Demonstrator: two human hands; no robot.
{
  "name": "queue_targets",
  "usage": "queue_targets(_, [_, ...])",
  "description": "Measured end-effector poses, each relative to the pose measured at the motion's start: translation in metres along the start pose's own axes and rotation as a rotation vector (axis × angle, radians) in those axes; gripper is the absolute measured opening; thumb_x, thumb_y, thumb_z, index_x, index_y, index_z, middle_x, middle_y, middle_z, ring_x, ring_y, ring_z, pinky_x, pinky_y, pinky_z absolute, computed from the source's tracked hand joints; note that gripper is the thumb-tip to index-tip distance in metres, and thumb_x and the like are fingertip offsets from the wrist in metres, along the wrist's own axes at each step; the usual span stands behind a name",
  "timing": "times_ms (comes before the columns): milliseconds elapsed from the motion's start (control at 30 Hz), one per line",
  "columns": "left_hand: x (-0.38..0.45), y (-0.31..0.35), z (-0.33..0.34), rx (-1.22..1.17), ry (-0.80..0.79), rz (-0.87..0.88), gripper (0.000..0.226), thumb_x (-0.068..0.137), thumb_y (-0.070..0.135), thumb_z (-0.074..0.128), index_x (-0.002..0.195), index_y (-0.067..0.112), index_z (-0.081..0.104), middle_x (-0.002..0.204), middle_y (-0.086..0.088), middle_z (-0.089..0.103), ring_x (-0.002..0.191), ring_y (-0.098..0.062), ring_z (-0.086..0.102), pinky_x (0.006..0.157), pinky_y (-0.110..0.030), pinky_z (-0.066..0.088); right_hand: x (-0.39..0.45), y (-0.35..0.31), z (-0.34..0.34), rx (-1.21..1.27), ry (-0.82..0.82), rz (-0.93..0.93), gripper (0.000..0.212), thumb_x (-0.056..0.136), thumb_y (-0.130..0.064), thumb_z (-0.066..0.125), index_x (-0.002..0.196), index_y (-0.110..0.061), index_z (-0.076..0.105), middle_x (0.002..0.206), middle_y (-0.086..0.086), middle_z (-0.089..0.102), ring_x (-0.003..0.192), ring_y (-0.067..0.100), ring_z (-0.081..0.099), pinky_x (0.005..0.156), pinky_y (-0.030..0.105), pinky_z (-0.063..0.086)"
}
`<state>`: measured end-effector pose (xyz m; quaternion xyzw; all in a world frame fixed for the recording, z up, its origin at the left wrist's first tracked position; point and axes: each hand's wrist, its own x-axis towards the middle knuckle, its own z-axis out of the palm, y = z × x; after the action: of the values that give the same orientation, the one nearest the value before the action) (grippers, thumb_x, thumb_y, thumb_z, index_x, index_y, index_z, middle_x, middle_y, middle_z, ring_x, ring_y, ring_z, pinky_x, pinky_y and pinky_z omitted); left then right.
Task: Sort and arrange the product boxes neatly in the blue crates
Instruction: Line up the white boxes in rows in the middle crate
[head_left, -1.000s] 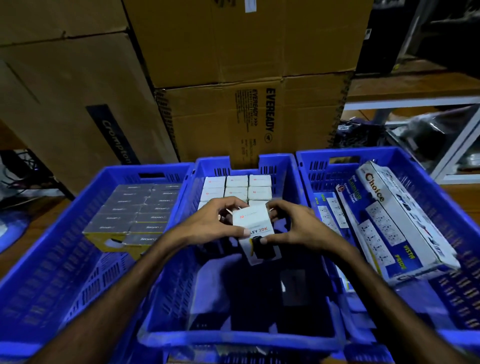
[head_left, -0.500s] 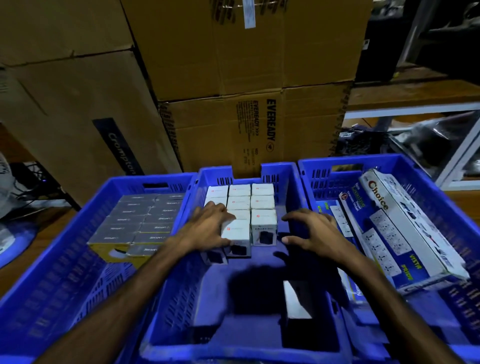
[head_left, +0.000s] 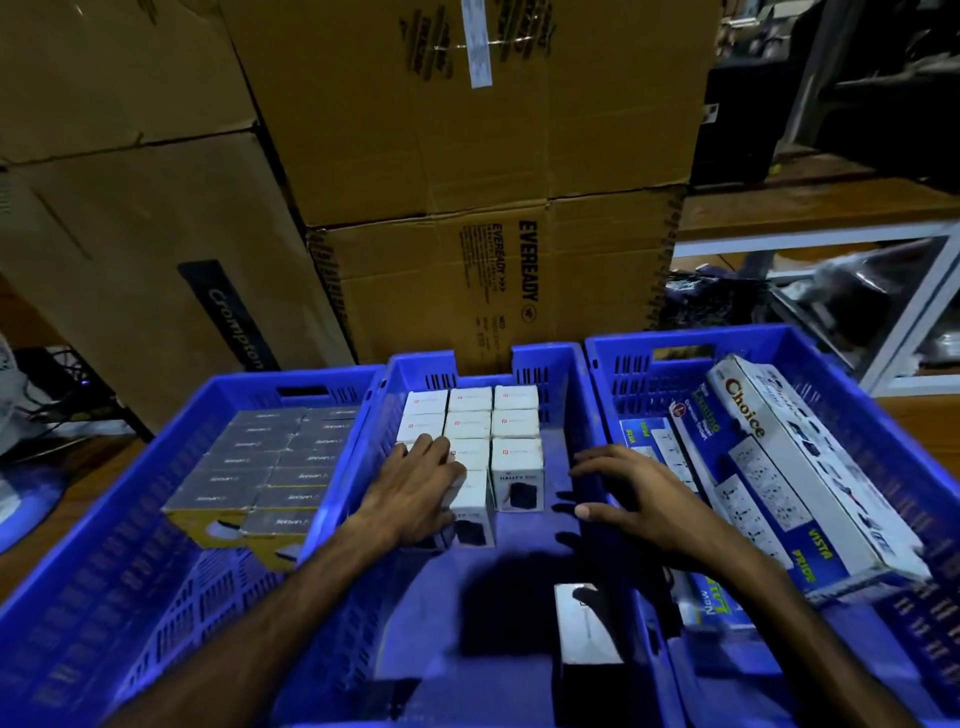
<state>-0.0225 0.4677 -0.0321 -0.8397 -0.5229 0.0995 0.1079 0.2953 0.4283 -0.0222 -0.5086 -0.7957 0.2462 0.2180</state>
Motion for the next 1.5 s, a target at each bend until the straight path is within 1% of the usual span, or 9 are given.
queue_targets(167, [-0.011, 0.028, -0.005, 0.079, 0.141, 0.109, 0.059, 0.075, 0.034, 0.071, 0.130, 0.017, 0.058, 0.115, -0.010, 0.059, 0.105, -0.033, 0.056, 0.082, -0.048, 0.049, -0.003, 0.001, -0.001, 0.011, 0.004, -0.008, 0.042, 0.086, -0.048, 0.074, 0.125, -0.034, 0.065, 0.139, -0.014, 0.055, 0.124, 0.005, 0.055, 0.107, 0.038, 0.046])
queue_targets(267, [-0.005, 0.061, 0.020, 0.150, 0.262, 0.362, 0.021, 0.086, 0.024, 0.067, 0.105, 0.015, 0.069, 0.100, -0.007, 0.063, 0.098, -0.030, 0.059, 0.079, -0.044, 0.050, -0.002, 0.001, -0.002, -0.031, 0.008, -0.019, 0.040, 0.087, -0.045, 0.074, 0.124, -0.032, 0.066, 0.138, -0.015, 0.055, 0.124, 0.005, 0.055, 0.106, 0.033, 0.044])
queue_targets(433, [0.010, 0.081, 0.075, 0.449, 0.054, 0.569, 0.009, 0.070, 0.031, 0.073, 0.071, 0.023, 0.075, 0.079, 0.009, 0.065, 0.082, -0.020, 0.060, 0.076, -0.029, 0.041, -0.003, 0.000, 0.002, -0.073, 0.002, -0.017, 0.042, 0.086, -0.041, 0.076, 0.125, -0.031, 0.064, 0.141, -0.016, 0.051, 0.125, 0.006, 0.054, 0.105, 0.036, 0.046])
queue_targets(567, [0.029, 0.095, 0.079, 0.396, 0.198, 0.628, 0.021, 0.095, 0.022, 0.053, 0.094, 0.013, 0.072, 0.102, -0.008, 0.066, 0.097, -0.029, 0.063, 0.088, -0.039, 0.055, -0.004, -0.001, 0.003, -0.070, 0.024, -0.019, 0.043, 0.086, -0.035, 0.078, 0.126, -0.028, 0.065, 0.142, -0.016, 0.051, 0.125, 0.004, 0.053, 0.105, 0.033, 0.045])
queue_targets(700, [0.054, 0.111, 0.070, 0.396, 0.087, 0.531, 0.039, 0.090, 0.013, 0.044, 0.106, 0.015, 0.079, 0.108, -0.004, 0.074, 0.105, -0.025, 0.069, 0.105, -0.042, 0.051, -0.003, 0.000, 0.004, -0.058, 0.029, -0.035, 0.043, 0.084, -0.031, 0.080, 0.125, -0.023, 0.067, 0.140, -0.009, 0.055, 0.125, 0.009, 0.055, 0.106, 0.032, 0.044])
queue_targets(900, [0.067, 0.097, 0.078, 0.566, -0.026, 0.415, 0.054, 0.106, 0.018, 0.028, 0.154, -0.001, 0.040, 0.162, -0.019, 0.040, 0.154, -0.038, 0.029, 0.125, -0.059, -0.004, -0.006, -0.003, 0.004, -0.054, 0.055, -0.047, 0.041, 0.086, -0.030, 0.079, 0.124, -0.020, 0.069, 0.139, -0.007, 0.056, 0.124, 0.009, 0.055, 0.106, 0.028, 0.043])
queue_targets(1067, [0.070, 0.104, 0.084, 0.623, -0.005, 0.397, 0.054, 0.108, 0.020, 0.027, 0.156, -0.003, 0.034, 0.163, -0.021, 0.036, 0.154, -0.041, 0.026, 0.127, -0.060, 0.002, -0.006, -0.003, 0.004, -0.043, 0.060, -0.055, 0.039, 0.087, -0.031, 0.078, 0.124, -0.022, 0.069, 0.140, -0.007, 0.056, 0.125, 0.009, 0.055, 0.107, 0.032, 0.045])
queue_targets(1267, [0.048, 0.108, 0.057, 0.173, 0.134, 0.630, 0.042, 0.089, 0.016, 0.044, 0.110, 0.015, 0.080, 0.121, -0.007, 0.075, 0.115, -0.026, 0.070, 0.108, -0.042, 0.048, -0.003, -0.001, 0.001, -0.009, 0.064, -0.066, 0.032, 0.088, -0.024, 0.076, 0.119, -0.017, 0.071, 0.136, -0.004, 0.061, 0.121, 0.012, 0.059, 0.103, 0.029, 0.046])
queue_targets(1500, [-0.020, 0.092, 0.000, -0.900, -0.078, 0.266, 0.076, 0.072, -0.003, 0.050, 0.146, 0.010, 0.057, 0.147, 0.001, 0.060, 0.137, -0.011, 0.054, 0.116, -0.019, 0.037, -0.003, 0.002, -0.003, 0.024, 0.067, -0.074, 0.030, 0.089, -0.011, 0.073, 0.119, -0.014, 0.071, 0.135, -0.002, 0.064, 0.121, 0.014, 0.060, 0.104, 0.028, 0.045])
